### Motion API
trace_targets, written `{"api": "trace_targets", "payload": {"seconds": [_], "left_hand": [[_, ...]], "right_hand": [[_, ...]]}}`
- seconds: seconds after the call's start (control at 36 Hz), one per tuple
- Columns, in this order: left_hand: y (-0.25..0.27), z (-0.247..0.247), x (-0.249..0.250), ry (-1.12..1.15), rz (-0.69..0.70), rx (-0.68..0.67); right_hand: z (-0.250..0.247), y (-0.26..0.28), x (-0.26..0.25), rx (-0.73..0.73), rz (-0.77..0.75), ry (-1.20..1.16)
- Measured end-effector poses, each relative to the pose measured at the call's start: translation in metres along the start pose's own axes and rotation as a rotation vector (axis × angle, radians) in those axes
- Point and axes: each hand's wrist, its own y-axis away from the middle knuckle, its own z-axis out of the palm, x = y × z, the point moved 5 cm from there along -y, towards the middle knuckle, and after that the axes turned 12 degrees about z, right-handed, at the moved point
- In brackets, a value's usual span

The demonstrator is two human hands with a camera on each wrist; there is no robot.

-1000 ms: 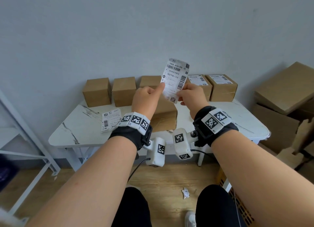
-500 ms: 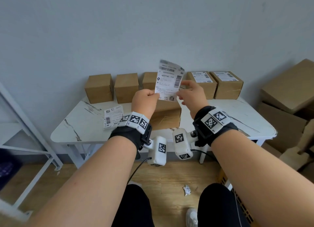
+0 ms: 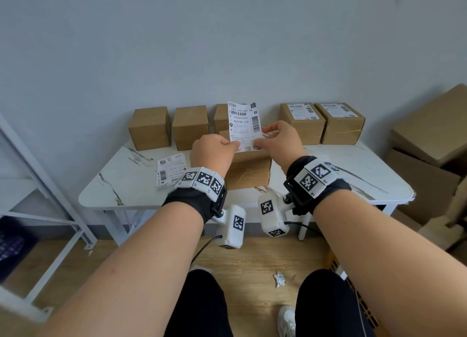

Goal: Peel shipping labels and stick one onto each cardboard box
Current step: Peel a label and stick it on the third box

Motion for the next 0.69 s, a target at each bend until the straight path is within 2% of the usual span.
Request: {"api": "trace_targets", "payload": {"seconds": [0.11,0.69], "left_hand": [[0.002,-0.001,-0.002,-0.102,0.033,0.000],[0.012,0.007,0.002,-0.163,0.084,-0.037]], "right_hand": [[0.003,0.001,0.002,0.007,-0.028,0.100],[0.006,0.003,0.006,0.044,-0.067,0.296]]}}
